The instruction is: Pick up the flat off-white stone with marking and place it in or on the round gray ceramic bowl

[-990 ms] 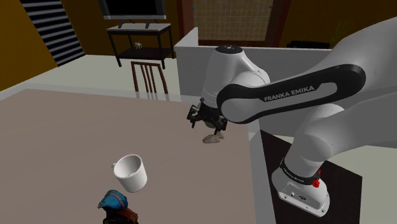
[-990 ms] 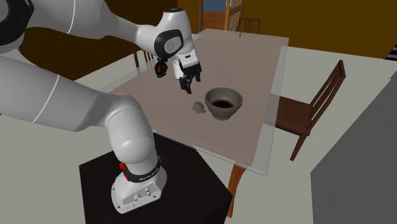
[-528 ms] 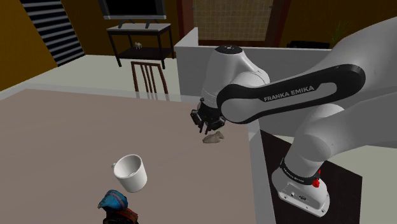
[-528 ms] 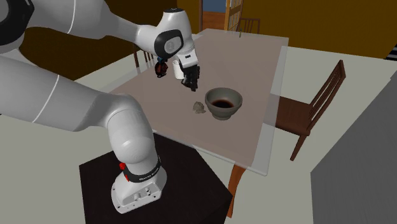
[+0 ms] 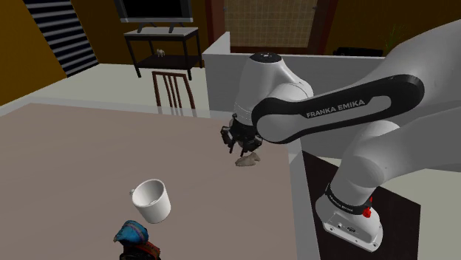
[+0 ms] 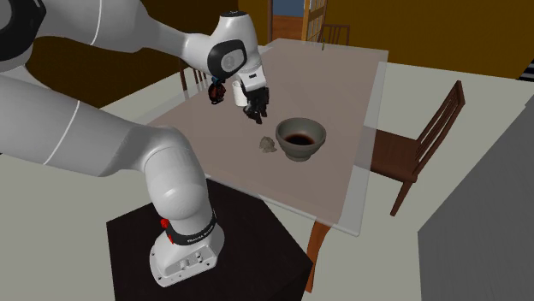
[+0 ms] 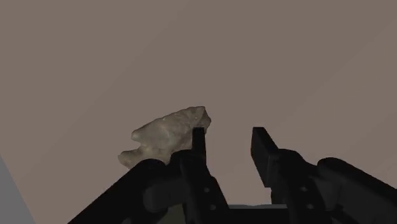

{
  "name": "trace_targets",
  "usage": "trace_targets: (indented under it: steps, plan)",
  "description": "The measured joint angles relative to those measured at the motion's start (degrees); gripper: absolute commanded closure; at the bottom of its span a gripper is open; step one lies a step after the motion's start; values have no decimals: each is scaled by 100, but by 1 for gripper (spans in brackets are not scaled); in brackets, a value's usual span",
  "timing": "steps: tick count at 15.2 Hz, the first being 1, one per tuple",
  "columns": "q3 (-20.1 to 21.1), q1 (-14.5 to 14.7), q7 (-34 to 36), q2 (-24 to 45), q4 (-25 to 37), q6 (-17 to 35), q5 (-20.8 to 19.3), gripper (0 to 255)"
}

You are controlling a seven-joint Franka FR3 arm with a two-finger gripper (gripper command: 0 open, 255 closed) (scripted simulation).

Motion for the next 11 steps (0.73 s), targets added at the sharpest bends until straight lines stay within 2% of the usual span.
trace_targets:
  steps: [2, 6, 7, 11]
  plan:
    - [436, -515, 748, 170, 248, -341, -274, 0]
    - [1657, -2074, 3176, 800, 931, -1470, -989, 0]
    - [1834, -2295, 3509, 915, 1004, -1580, -1075, 0]
    - [2144, -2561, 3866, 1124, 908, -1377, -1145, 0]
